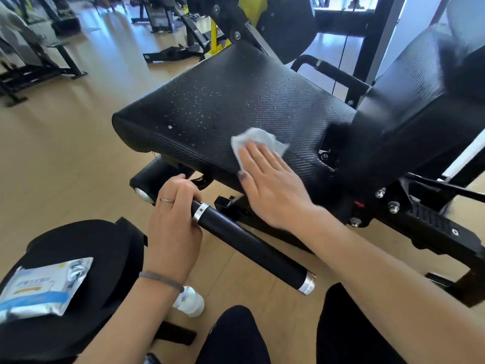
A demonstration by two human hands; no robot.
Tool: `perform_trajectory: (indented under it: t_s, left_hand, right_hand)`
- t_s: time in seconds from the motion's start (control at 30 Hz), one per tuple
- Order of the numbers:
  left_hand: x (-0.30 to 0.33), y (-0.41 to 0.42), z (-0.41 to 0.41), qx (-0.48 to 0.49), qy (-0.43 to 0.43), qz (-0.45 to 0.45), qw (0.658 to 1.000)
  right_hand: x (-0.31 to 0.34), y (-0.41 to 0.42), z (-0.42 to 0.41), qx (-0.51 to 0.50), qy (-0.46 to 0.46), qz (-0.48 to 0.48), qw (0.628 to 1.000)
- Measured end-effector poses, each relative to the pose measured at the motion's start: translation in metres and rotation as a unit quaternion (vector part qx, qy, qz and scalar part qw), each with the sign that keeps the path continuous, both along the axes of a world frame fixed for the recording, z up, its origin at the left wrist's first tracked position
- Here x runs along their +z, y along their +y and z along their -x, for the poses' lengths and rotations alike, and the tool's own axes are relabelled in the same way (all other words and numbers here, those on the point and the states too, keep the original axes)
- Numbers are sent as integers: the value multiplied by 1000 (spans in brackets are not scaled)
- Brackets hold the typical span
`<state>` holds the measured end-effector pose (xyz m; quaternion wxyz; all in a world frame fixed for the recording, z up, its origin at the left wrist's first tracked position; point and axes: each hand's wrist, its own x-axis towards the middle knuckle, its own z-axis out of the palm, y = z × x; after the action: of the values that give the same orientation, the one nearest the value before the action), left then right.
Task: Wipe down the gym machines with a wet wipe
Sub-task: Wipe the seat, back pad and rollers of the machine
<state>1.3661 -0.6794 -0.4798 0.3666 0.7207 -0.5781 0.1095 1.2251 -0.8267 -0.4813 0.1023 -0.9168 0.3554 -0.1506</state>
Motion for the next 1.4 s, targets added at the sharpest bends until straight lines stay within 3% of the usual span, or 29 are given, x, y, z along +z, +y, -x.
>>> perform_trajectory:
  t_s: [0.1, 0.2, 0.37, 0.53, 0.63, 0.77, 0.87, 0.93, 1.07, 1.13, 1.23, 1.33, 1.4]
  left_hand:
    - [10, 6, -8, -15, -32, -62, 997]
    - [34, 14, -21, -53, -67, -136, 987]
    - [73, -18, -2, -39, 10, -68, 997]
    - [46, -44, 19, -46, -122, -157, 979]
    - [46, -44, 18, -38, -141, -169, 975]
    - [46, -46, 18, -25, -136, -180, 974]
    - [45, -45, 19, -24, -119, -176, 977]
    - [46, -45, 20, -20, -113, -167, 979]
    - [46, -46, 21, -16, -116, -169, 979]
    - [47, -45, 21, -15, -111, -165, 980]
    - [46, -44, 21, -16, -100, -158, 982]
    - [47, -45, 22, -13, -96, -152, 984]
    - [47, -46, 23, -10, -97, -151, 984]
  right_hand:
    - [14, -8, -24, 23, 12, 0, 1000]
    - [-4, 8, 16, -41, -2, -23, 999]
    - [-30, 23, 78, -181, -41, -37, 982]
    - [-11, -33, 37, -160, -65, -142, 975]
    - [-14, -26, 40, -163, -59, -137, 975]
    - [-34, 36, 78, -246, -60, -50, 966]
    - [-29, 36, 72, -281, -58, -89, 954]
    - [-19, 24, 45, -235, -53, -107, 965]
    - [10, 0, 1, -49, -33, -114, 992]
    - [7, -4, 14, -34, -12, -106, 994]
    - [-20, 14, 62, -152, -14, -37, 988]
    - [-25, 15, 74, -260, -53, -107, 958]
    - [-12, 2, 48, -244, -56, -144, 957]
